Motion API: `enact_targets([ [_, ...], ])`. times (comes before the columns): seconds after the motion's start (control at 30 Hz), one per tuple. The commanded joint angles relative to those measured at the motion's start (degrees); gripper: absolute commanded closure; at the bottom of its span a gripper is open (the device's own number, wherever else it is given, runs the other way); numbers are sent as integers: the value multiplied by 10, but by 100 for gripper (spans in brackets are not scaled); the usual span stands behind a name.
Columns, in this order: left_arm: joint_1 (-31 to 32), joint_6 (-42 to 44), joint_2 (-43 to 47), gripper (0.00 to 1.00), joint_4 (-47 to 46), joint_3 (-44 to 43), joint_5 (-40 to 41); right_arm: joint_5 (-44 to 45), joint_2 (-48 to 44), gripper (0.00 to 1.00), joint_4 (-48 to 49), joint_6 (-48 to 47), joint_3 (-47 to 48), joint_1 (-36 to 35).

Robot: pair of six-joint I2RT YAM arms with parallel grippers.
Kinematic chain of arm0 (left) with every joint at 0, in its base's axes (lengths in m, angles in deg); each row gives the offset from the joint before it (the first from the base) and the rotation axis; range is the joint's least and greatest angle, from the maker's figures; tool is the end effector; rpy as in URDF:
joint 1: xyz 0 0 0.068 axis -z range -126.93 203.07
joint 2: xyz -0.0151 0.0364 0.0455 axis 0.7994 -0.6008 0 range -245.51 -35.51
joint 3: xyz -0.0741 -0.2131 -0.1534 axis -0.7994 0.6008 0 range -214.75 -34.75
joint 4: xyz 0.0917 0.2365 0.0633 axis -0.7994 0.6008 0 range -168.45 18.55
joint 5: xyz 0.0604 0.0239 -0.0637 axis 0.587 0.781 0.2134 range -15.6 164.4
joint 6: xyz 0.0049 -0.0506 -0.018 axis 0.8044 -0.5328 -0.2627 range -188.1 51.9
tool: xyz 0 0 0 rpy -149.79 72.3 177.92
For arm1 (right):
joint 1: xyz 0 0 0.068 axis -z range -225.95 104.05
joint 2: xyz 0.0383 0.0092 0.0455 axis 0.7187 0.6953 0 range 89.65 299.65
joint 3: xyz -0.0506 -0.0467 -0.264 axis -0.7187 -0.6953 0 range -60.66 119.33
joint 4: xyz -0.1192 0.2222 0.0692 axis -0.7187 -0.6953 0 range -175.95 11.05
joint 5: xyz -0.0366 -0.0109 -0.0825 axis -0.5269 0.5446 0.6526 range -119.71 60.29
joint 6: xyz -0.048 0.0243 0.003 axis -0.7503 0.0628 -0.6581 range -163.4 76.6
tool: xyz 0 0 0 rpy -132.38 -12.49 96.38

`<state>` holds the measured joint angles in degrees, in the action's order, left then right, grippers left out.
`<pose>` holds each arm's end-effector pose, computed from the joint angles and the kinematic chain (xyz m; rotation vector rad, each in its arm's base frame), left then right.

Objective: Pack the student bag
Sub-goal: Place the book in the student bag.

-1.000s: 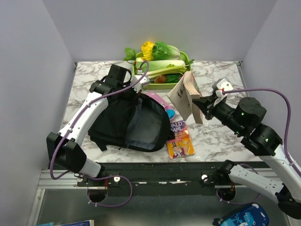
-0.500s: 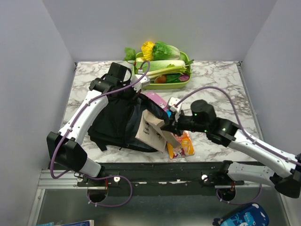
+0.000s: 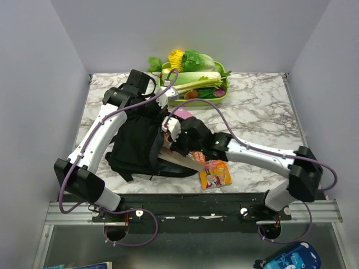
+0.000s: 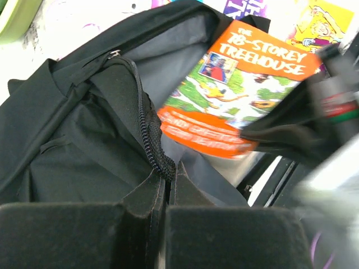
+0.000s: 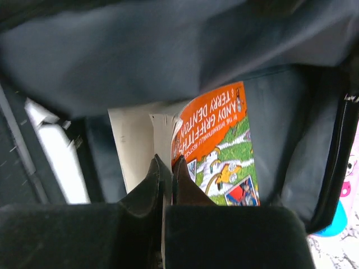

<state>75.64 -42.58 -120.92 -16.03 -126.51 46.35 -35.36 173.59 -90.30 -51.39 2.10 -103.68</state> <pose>0.2656 -0.1285 0.3759 1.1815 2.1849 -0.5989 0.1756 0.2848 0.2847 -1.2426 1.8136 0.6051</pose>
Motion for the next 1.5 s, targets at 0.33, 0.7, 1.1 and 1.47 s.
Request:
enact_targets([
  [0.33,-2,44,8,100,30,21,-28,152,82,13,-43,45,52,-19],
  [0.7,-2,50,-2,100,25,28,-7,17,-127,0,-82,249,-70,141],
  [1.1,-2,44,-28,100,24,9,-4,-269,-60,1,7,389,-214,326],
  [1.47,-2,44,-24,100,23,20,-11,-328,-7,15,108,450,-255,329],
])
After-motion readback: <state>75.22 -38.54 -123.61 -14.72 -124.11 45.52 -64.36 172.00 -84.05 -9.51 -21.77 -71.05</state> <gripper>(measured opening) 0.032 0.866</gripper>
